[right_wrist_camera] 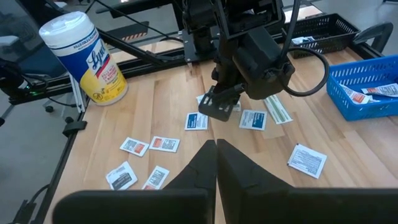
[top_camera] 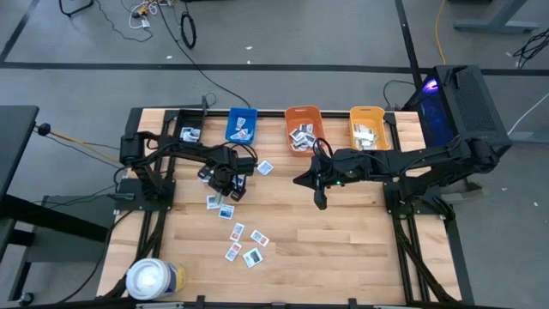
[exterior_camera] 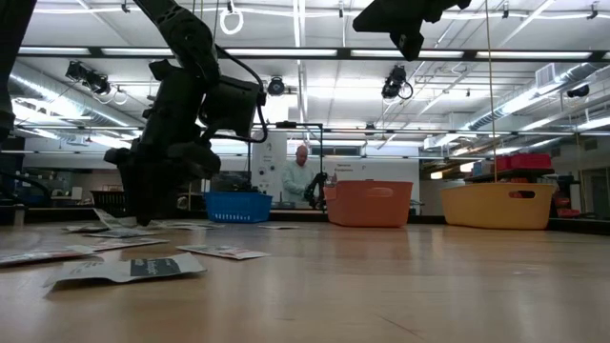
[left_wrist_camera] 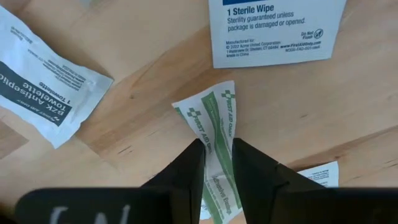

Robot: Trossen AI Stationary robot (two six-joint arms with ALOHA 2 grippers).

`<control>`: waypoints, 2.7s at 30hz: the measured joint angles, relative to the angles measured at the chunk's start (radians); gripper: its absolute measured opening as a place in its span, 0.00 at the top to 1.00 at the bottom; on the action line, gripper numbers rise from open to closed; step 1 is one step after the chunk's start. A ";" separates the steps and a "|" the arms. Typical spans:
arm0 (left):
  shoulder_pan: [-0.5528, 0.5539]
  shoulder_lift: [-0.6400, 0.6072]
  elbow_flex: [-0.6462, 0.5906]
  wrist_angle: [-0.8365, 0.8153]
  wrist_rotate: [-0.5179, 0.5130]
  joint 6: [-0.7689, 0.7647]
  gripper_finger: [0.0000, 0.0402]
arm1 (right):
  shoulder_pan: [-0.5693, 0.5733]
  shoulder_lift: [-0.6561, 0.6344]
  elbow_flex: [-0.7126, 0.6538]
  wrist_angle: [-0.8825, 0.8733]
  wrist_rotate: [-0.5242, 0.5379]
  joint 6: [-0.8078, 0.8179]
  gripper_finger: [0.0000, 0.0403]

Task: Pick & Place First Aid Supplies
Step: Put the bandage into the yellow bin

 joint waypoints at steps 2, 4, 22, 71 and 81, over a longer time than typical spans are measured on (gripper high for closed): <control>0.000 0.000 0.000 0.000 0.000 0.009 0.80 | 0.000 0.000 0.000 0.000 0.000 0.000 0.97; 0.000 -0.001 0.000 -0.002 0.000 0.011 0.80 | 0.000 0.000 0.000 0.000 0.000 0.000 0.97; 0.000 -0.002 0.001 -0.011 -0.002 0.008 0.94 | 0.000 0.000 0.000 0.004 0.000 0.000 0.97; 0.090 -0.003 1.103 -0.254 -0.384 0.441 0.99 | -0.001 -0.099 0.000 0.250 0.302 -0.087 0.97; 0.118 -0.003 1.261 -0.090 -0.335 0.577 0.99 | -0.004 -0.105 0.000 0.405 0.314 -0.081 0.95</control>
